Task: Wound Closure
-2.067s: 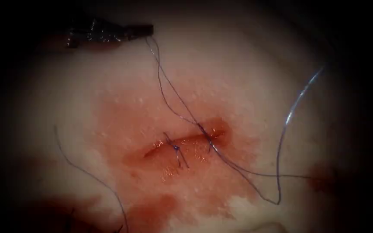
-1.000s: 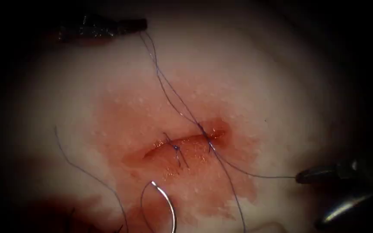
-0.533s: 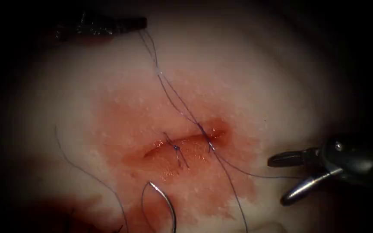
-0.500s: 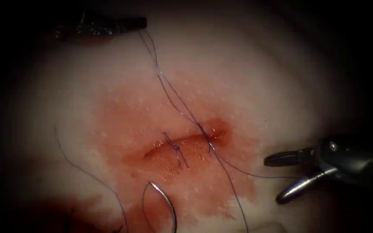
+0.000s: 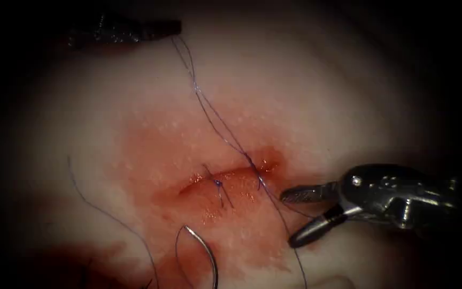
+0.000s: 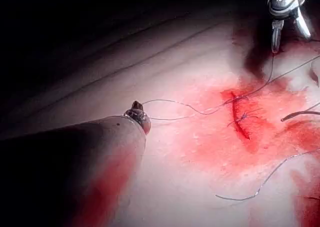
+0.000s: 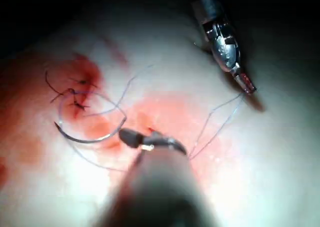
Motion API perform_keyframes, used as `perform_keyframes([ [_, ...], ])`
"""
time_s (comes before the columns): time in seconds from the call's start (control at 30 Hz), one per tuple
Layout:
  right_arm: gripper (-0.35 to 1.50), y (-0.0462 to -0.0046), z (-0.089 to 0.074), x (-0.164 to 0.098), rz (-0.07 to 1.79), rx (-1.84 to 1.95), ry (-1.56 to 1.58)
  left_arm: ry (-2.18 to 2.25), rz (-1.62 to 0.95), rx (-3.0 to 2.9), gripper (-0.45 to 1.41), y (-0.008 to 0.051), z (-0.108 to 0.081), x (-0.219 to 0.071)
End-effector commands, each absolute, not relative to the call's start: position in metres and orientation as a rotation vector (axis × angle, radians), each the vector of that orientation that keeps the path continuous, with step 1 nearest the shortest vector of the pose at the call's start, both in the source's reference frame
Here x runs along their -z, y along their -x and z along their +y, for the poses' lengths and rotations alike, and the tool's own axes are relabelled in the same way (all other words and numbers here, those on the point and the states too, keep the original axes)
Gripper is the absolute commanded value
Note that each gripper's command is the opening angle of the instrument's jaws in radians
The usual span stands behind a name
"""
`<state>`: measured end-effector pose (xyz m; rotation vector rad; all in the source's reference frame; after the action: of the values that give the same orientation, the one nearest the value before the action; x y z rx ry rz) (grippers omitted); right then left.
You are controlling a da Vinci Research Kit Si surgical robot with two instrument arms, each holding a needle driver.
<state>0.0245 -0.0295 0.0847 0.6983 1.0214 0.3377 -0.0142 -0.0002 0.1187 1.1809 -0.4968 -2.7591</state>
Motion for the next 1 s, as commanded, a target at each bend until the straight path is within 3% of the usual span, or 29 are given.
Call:
perform_keyframes([
  [0.03, 1.33, -0.0264, -0.03, -0.085, 1.036, -0.31, -0.671, -1.181, -0.5, 2.757, -0.45, 0.0148, 0.0, -0.119],
  [0.6, 1.36, -0.0379, -0.037, -0.087, 1.158, 0.027, -0.456, -1.179, -0.503, 2.756, -0.45, 0.0148, 0.0, -0.119],
  [1.0, 1.45, -0.0426, -0.038, -0.088, 1.179, 0.061, -0.299, -1.179, -0.503, 2.756, -0.45, 0.0148, 0.0, -0.12],
])
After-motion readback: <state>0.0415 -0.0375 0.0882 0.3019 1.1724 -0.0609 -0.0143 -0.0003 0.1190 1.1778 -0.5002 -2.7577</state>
